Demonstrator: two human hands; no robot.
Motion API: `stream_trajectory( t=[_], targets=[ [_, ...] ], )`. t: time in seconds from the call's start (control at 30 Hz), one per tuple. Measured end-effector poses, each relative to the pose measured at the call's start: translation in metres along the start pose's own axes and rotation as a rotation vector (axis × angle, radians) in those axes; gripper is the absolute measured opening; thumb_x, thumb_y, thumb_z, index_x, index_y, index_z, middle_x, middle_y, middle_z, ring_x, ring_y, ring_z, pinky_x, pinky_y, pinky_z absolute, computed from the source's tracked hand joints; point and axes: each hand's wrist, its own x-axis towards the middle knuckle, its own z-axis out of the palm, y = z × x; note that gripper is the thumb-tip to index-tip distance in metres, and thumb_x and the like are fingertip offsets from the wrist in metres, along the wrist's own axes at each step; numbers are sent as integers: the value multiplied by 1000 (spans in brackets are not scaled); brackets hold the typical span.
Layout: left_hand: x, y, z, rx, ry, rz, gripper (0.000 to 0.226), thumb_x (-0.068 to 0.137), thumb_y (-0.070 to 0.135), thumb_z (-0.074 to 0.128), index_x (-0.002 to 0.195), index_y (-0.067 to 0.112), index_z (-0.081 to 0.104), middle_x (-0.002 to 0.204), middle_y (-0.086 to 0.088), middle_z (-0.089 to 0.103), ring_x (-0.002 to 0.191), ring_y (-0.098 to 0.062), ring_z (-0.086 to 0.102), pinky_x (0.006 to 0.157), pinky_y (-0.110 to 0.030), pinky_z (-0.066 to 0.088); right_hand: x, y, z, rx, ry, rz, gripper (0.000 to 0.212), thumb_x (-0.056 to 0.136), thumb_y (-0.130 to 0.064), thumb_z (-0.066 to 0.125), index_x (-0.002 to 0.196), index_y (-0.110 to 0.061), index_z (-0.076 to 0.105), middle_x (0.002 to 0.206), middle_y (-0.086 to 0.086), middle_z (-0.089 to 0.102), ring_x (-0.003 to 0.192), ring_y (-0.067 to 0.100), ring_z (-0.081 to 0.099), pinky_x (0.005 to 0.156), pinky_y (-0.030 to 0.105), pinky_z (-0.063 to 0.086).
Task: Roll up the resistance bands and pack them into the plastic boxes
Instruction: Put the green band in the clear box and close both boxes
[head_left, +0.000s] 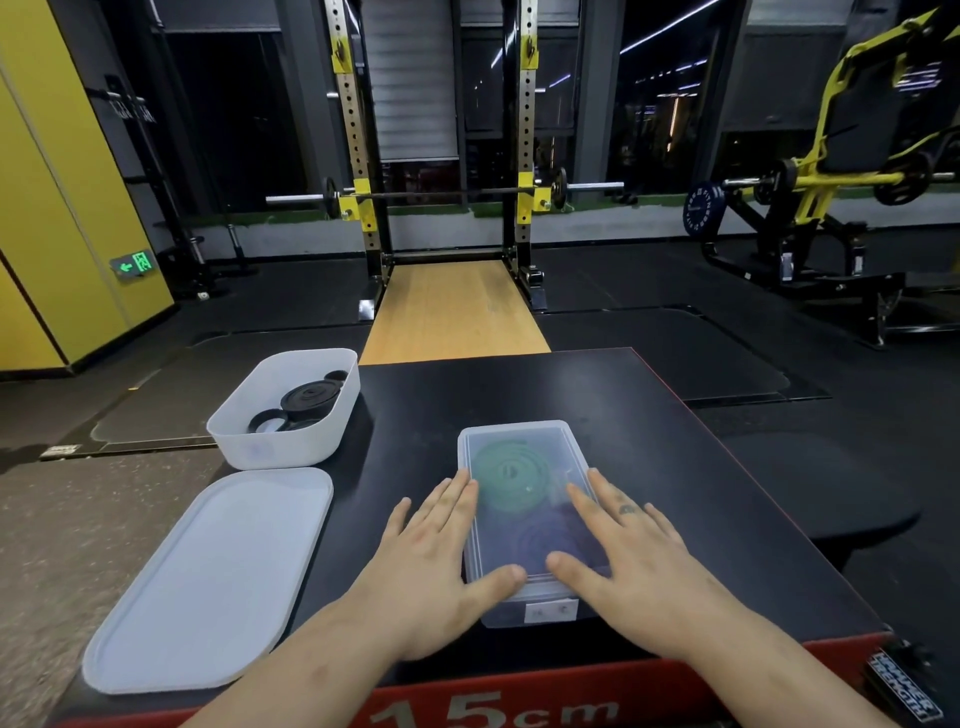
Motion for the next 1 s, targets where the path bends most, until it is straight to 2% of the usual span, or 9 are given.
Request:
stream_trajectory(
  t=[0.53, 0.83, 1.0],
  targets=[
    [16, 6, -6, 32, -24, 11, 103, 87, 86, 20, 162, 25, -13, 167, 12, -24, 150, 2, -25, 126, -41, -11, 11, 8, -3, 51, -2, 22, 88, 88, -81, 26, 163, -42, 1, 169, -19, -18, 156, 1, -10, 129, 39, -6],
    [59, 22, -6, 17, -40, 21, 103, 88, 86, 22, 163, 24, -11, 168, 10, -21, 152, -1, -22, 127, -43, -10, 37, 37, -16, 41, -2, 67, 91, 84, -84, 22, 163, -43, 2, 169, -20, -16, 157, 2, -7, 129, 40, -3],
    [91, 34, -8, 20, -52, 34, 103, 88, 86, 23, 163, 23, -10, 169, 10, -19, 152, -1, -20, 127, -43, -10, 54, 58, -26, 46, -4, 95, 85, 90, -80, 27, 163, -44, 2, 169, -21, -16, 157, 3, -5, 130, 41, -2]
  ],
)
